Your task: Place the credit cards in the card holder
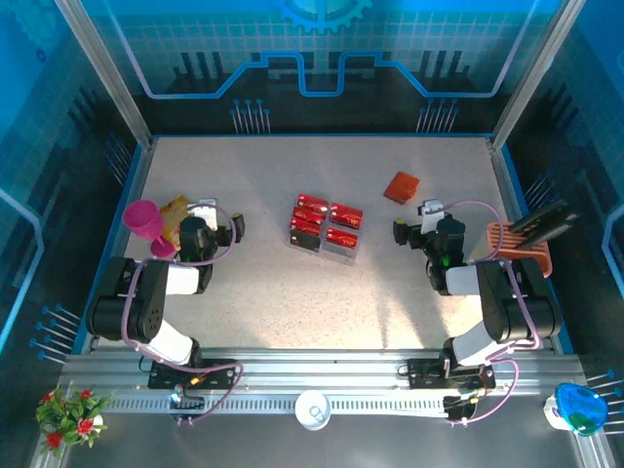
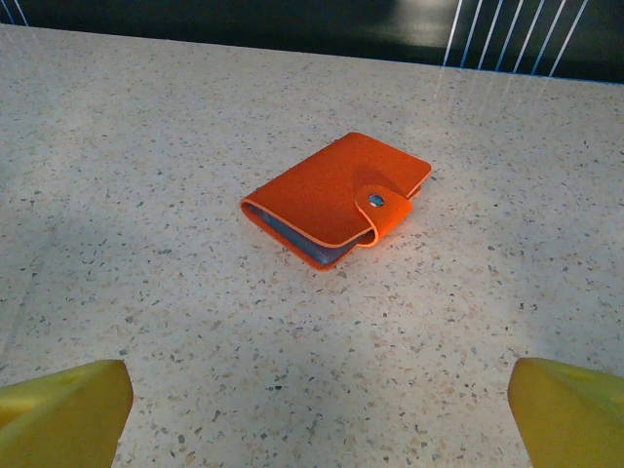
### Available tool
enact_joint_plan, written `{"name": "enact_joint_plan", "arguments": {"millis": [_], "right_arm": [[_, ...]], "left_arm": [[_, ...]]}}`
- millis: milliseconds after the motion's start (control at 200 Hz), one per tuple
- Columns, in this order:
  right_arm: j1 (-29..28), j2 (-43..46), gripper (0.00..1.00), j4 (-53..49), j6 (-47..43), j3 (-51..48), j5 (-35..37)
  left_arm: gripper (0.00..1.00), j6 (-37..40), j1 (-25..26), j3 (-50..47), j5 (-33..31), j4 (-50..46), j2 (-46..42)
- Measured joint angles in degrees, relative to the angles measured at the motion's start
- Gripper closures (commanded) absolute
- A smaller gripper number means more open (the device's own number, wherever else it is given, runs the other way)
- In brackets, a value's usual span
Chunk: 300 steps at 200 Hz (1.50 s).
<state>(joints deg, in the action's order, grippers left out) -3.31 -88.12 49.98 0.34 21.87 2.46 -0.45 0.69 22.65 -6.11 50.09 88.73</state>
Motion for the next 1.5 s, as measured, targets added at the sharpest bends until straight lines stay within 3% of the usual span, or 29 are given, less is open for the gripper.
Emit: {"name": "enact_joint_plan", "arguments": {"millis": [1286,1501], "right_arm": [[0.0,0.0,0.00,0.0,0.0,0.0,-1.5],[0.0,2.5,0.00,-2.8,0.0,0.0,-1.6]], "left_arm": [[0.01,-0.1,0.0,0.0,-0.2,0.0,0.0],[0.01,-0.2,0.0,1.6,-0.9,-6.2,-2.3]]}}
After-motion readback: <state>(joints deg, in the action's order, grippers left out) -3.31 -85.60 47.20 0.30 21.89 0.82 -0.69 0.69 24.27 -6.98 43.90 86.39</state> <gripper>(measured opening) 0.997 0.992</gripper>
